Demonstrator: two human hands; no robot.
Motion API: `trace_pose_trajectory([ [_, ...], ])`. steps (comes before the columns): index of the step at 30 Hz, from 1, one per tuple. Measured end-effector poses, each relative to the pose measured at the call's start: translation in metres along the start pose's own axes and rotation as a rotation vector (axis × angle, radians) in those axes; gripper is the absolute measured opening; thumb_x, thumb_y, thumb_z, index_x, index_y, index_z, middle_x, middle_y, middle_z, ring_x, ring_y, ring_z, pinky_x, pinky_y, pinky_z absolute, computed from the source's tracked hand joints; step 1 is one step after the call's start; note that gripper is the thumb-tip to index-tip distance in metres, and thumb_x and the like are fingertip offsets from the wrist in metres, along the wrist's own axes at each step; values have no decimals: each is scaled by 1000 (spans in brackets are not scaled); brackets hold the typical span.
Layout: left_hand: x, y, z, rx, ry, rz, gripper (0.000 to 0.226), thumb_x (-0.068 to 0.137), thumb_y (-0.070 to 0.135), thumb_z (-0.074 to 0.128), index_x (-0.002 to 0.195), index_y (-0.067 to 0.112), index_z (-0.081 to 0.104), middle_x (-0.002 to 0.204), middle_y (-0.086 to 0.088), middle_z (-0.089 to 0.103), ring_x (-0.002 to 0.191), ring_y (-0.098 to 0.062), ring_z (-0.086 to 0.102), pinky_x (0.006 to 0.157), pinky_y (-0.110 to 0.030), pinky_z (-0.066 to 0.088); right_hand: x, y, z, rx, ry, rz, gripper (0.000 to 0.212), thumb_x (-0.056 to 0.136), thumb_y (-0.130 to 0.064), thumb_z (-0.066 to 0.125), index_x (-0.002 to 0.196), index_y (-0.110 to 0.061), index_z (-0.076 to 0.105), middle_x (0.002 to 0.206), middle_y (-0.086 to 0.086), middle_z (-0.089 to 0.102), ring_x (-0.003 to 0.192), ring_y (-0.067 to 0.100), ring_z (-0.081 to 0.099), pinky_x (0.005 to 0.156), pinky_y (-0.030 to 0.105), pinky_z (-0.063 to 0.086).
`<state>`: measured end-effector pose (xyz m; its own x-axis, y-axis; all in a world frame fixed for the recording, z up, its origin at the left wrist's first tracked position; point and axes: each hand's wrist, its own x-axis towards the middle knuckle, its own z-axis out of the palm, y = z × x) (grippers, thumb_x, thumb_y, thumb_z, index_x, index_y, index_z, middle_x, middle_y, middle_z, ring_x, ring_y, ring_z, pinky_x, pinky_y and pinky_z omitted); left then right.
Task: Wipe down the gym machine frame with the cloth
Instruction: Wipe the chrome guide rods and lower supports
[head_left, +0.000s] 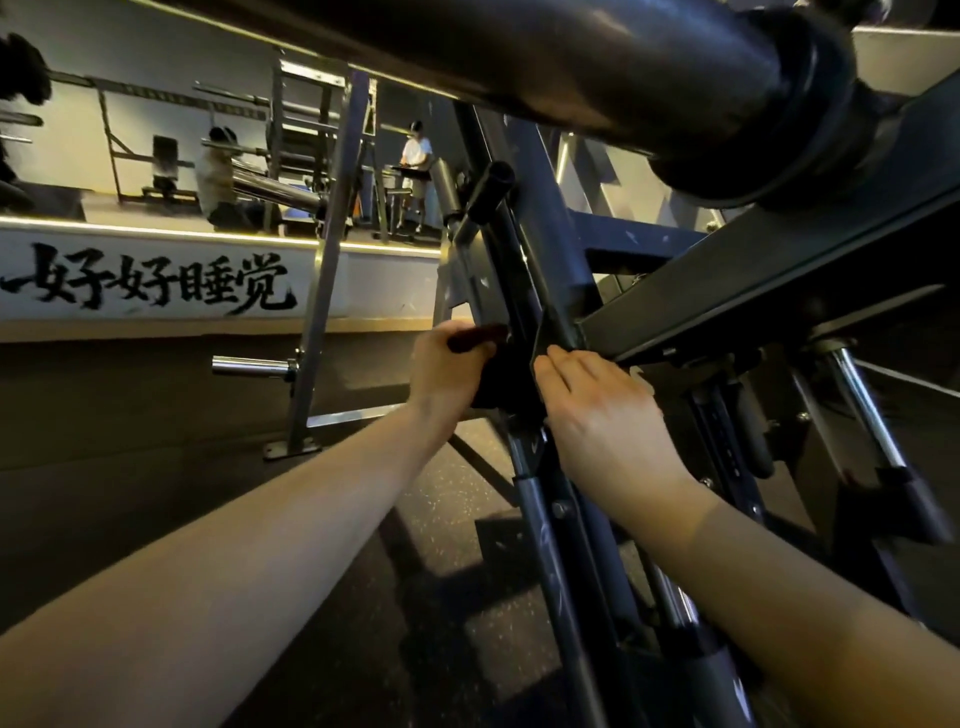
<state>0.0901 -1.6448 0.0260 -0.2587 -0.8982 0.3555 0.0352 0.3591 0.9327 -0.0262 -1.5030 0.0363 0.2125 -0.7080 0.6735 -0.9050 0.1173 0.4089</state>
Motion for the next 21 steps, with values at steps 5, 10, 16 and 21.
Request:
trace_pose_trajectory([
  [5,-28,-17,4,-100,-51,-6,13,98,19,66,108,20,73,101,4,76,98,-12,73,95,-42,57,8,-3,-5,-47,-84,15,42,84,-13,76,123,-3,67,116,15,70,105,29,69,89,38,58],
  [10,-21,-13,-1,-27,-105,14,13,98,18,66,107,25,73,100,10,75,95,-4,71,90,-29,56,8,-5,-1,-64,-47,32,42,82,-7,60,121,4,68,119,22,70,107,35,70,90,42,58],
  [16,10,2,9,-106,121,27,9,96,19,68,104,22,69,101,4,73,101,-13,69,98,-42,56,5,-6,6,-9,-42,70,50,75,-5,73,125,3,67,123,22,69,111,35,69,92,42,57],
  [21,-50,-20,10,-78,-67,59,16,99,18,65,107,30,71,101,13,75,95,3,70,94,-32,58,5,-7,10,15,-16,79,50,77,-10,73,124,4,67,122,22,69,112,36,69,95,44,56],
])
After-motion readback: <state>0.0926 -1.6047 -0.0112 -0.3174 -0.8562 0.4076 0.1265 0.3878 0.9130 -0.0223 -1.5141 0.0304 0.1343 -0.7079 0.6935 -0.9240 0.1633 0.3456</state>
